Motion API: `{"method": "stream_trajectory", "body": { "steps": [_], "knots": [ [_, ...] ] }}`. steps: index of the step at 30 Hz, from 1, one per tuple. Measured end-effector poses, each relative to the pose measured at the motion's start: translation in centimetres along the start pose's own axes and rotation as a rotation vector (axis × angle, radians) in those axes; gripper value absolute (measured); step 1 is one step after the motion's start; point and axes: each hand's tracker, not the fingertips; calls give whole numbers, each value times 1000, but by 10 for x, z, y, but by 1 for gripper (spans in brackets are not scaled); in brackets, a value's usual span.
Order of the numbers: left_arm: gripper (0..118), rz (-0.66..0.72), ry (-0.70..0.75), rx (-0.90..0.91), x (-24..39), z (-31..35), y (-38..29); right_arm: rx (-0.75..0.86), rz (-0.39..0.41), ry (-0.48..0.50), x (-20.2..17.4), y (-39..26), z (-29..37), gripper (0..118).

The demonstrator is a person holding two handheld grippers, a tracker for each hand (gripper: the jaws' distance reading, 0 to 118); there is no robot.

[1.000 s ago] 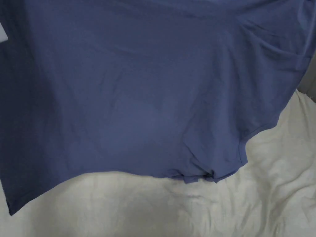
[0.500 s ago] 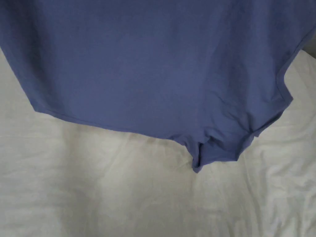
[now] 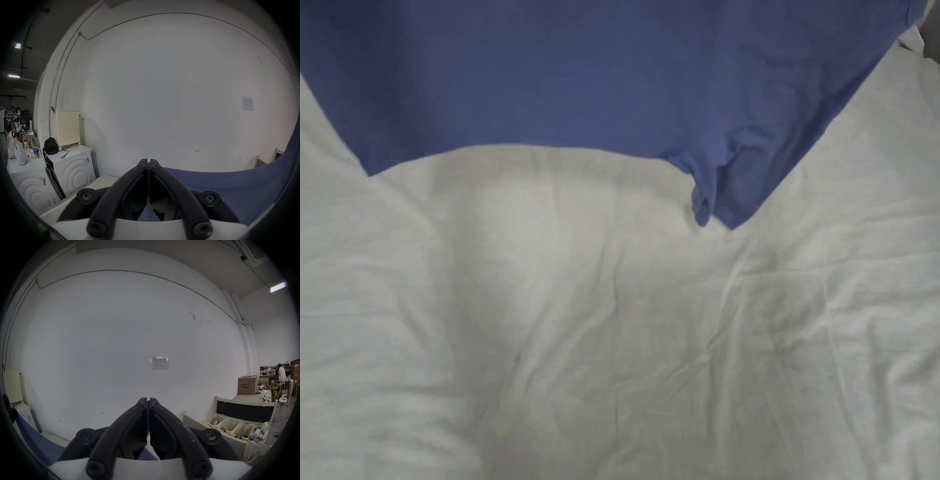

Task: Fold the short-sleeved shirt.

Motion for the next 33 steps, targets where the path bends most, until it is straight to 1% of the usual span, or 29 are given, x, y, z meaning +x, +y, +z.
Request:
{"method": "stream_trajectory", "body": {
  "steps": [5,11,13,16,18,22,26,29,31,32,33],
  "knots": [
    [1,9,-18,-10,-11,10,-25,-20,27,29,9,-6,16,3],
    [1,-13,-95,-145,-28,51,-96,-159,45,105,35,-65,57,3],
    [1,-37,-102,-204,-36,65,-124,-216,36,138,45,-96,79,3],
    [1,-23,-136,-267,-49,96,-172,-310,42,160,61,-147,111,3],
    [1,-47,-157,-304,-56,121,-207,-366,25,198,74,-183,132,3],
    [1,-42,-199,-419,-71,172,-280,-496,-26,210,98,-257,177,3],
    [1,-72,-222,-522,-85,225,-355,-620,-24,254,119,-330,222,3],
    [1,-105,-217,-613,-95,259,-402,-725,-47,275,139,-383,253,3],
    [1,-84,-209,-662,-104,279,-432,-788,-15,299,149,-420,277,3],
    [1,-72,-194,-702,-107,287,-444,-822,-11,298,169,-447,271,3],
    [1,-44,-180,-726,-111,292,-455,-870,-5,293,175,-464,278,3]
  ]
}}
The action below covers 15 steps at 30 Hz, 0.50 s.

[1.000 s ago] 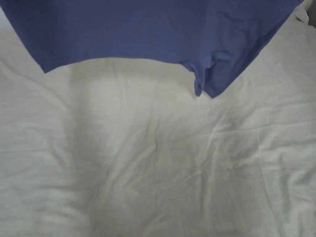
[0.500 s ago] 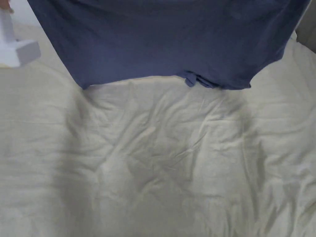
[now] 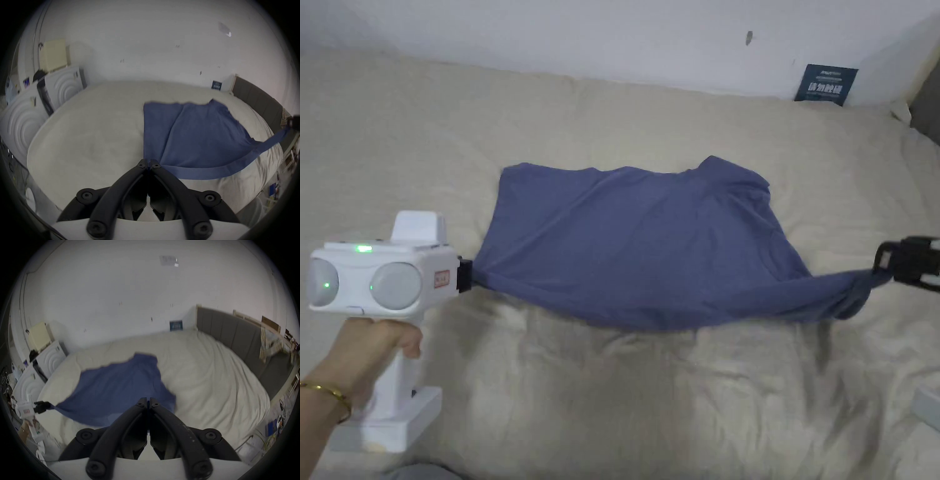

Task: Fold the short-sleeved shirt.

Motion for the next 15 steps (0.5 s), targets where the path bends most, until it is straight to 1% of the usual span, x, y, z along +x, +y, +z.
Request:
{"method": "stream_trajectory", "body": {
  "steps": [1,2,3,4,6,7,8,9,10,11,12,13,14,15],
  "knots": [
    [1,17,4,-23,-2,-1,-12,-40,-3,0,6,-19,-5,3],
    [1,12,13,-19,-4,-2,-22,-46,-12,15,11,-36,-9,3],
    [1,19,18,-25,-6,-2,-32,-77,-10,5,6,-56,-6,3],
    [1,18,25,-52,-8,-4,-38,-99,-12,-8,10,-72,-9,3],
    [2,38,46,-74,-12,-2,-47,-140,-29,-2,18,-98,-12,3],
    [2,49,51,-80,-16,-1,-51,-147,-41,-1,5,-113,-1,3],
    [3,53,49,-80,-18,0,-55,-154,-59,3,8,-124,0,4],
    [7,56,58,-78,-21,3,-57,-159,-87,12,11,-132,2,4],
    [13,49,107,-84,-23,5,-60,-143,-137,7,14,-140,5,4],
    [33,26,144,-85,-26,6,-61,-140,-156,21,8,-145,12,5],
    [60,6,169,-80,-29,8,-63,-146,-156,36,8,-148,15,14],
    [86,17,192,-78,-35,12,-63,-147,-146,35,10,-153,17,34],
    [116,48,206,-69,-40,17,-61,-133,-140,33,7,-140,11,75],
    [118,88,208,-33,-46,24,-58,-95,-122,33,7,-140,21,100]
  ]
}}
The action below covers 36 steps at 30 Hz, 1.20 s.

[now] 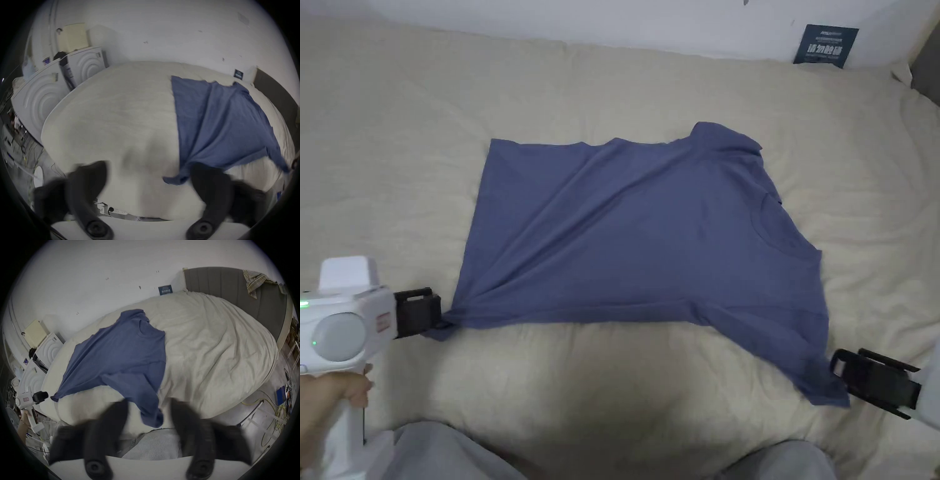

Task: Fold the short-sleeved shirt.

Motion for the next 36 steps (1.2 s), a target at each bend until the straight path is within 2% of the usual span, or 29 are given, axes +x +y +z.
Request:
{"method": "stream_trajectory", "body": {
  "steps": [1,2,4,10,11,12,13,17,18,19,20,21,22,23,24,25,28,31,34,36],
  "knots": [
    [117,39,0,75,-4,11,4,42,18,-15,-3,5,3,115],
    [117,62,-28,125,-6,20,8,79,26,-16,-6,11,6,118],
    [117,40,-11,208,-2,41,20,179,82,-16,-10,7,34,118],
    [118,-29,-19,556,44,106,32,517,303,-135,-57,40,65,118],
    [118,-26,-32,596,52,113,32,565,316,-135,-65,43,68,118],
    [118,-27,-42,617,61,119,34,612,314,-138,-93,40,83,118],
    [118,-34,-57,627,68,121,34,650,306,-127,-103,41,86,118],
    [116,-73,-88,671,91,128,32,672,294,-99,-123,47,84,118],
    [107,-81,-94,682,95,130,31,671,288,-98,-128,47,84,118],
    [92,-89,-95,692,100,131,29,667,284,-97,-133,46,83,118],
    [68,-98,-93,696,103,132,29,655,277,-76,-127,47,79,116],
    [46,-106,-92,688,105,129,28,647,268,-64,-130,45,78,106],
    [27,-111,-97,681,107,129,28,650,263,-60,-132,42,76,89],
    [8,-110,-103,676,108,128,27,654,265,-54,-134,39,75,64],
    [1,-107,-113,673,108,128,27,652,268,-55,-133,38,69,22],
    [1,-107,-112,669,108,125,26,642,268,-68,-135,38,67,3],
    [0,-121,-124,645,107,124,26,631,264,-27,-131,38,63,2],
    [0,-126,-128,610,103,120,30,618,276,-43,-130,39,59,1],
    [0,-82,-147,544,94,114,37,599,257,-34,-129,39,58,1],
    [7,-71,-127,516,86,105,43,589,255,-36,-130,38,57,1]
  ]
}}
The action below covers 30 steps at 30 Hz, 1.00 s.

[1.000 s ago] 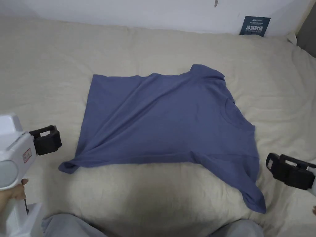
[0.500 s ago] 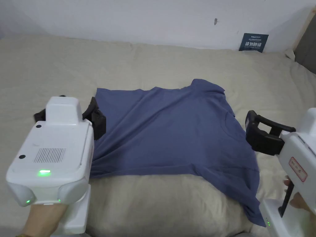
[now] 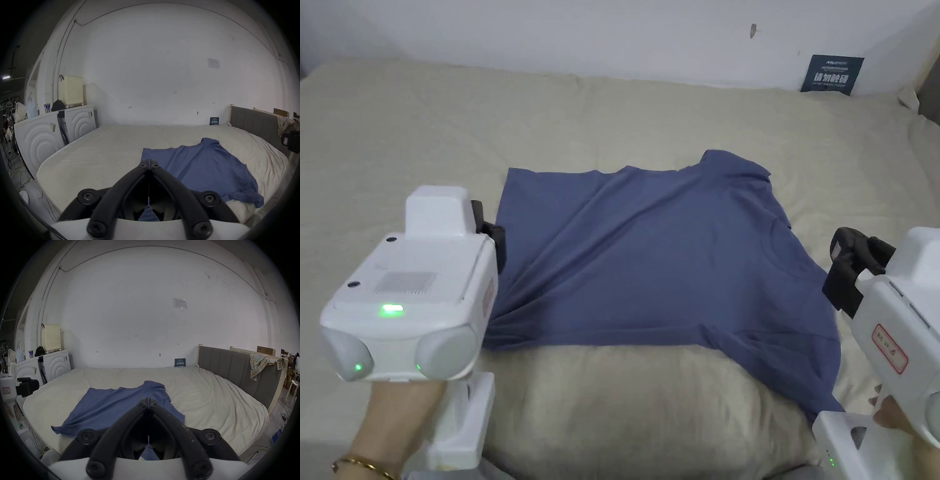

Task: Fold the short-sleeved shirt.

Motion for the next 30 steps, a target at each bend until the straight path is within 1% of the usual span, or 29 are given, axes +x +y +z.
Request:
{"method": "stream_trajectory", "body": {
  "steps": [1,2,3,4,5,6,7,8,9,11,13,15,16,17,18,19,20,22,24,25,28,30],
  "knots": [
    [19,-8,-16,-72,-5,-6,1,-6,6,0,1,0,-1,1],
    [44,-12,-14,-136,-11,-13,1,-12,15,-1,2,0,-2,1],
    [65,3,-13,-183,-17,-21,0,-17,20,2,3,-1,-2,1],
    [83,12,-26,-246,-24,-30,-3,-20,22,3,0,-2,-1,1],
    [94,16,-26,-300,-28,-36,-7,-22,20,1,0,-2,-1,1],
    [100,11,-24,-368,-33,-46,-14,-30,17,2,1,-3,-2,1],
    [100,12,-14,-439,-37,-55,-22,-35,13,1,2,-5,-4,1],
    [117,29,-12,-483,-42,-62,-31,-41,11,-1,0,-6,-4,1],
    [118,29,-37,-528,-44,-65,-41,-52,10,-3,0,-8,-6,1],
    [118,63,-35,-622,-51,-76,-61,-72,9,-9,1,-12,-9,1],
    [118,34,-47,-687,-54,-82,-84,-101,14,-9,2,-16,-12,1],
    [118,-22,-23,-741,-54,-89,-101,-118,22,-13,2,-18,-13,1],
    [117,-43,-17,-761,-53,-91,-108,-128,27,-19,6,-21,-15,1],
    [111,-56,-23,-767,-52,-92,-113,-135,28,-25,7,-22,-16,1],
    [103,-76,-31,-779,-50,-94,-118,-143,27,-29,8,-23,-18,1],
    [94,-88,-30,-788,-48,-97,-120,-151,23,-33,9,-24,-20,1],
    [78,-88,-26,-783,-45,-98,-123,-159,18,-37,11,-25,-21,1],
    [56,-81,-35,-768,-42,-100,-125,-168,12,-41,12,-27,-23,1],
    [19,-61,-62,-757,-38,-101,-125,-180,24,-49,10,-28,-23,1],
    [3,-56,-69,-755,-37,-100,-124,-186,28,-49,10,-29,-23,1],
    [3,-50,-67,-755,-28,-96,-121,-203,30,-48,12,-32,-23,1],
    [3,-41,-66,-739,-28,-91,-117,-239,17,-43,16,-34,-24,2]
  ]
}}
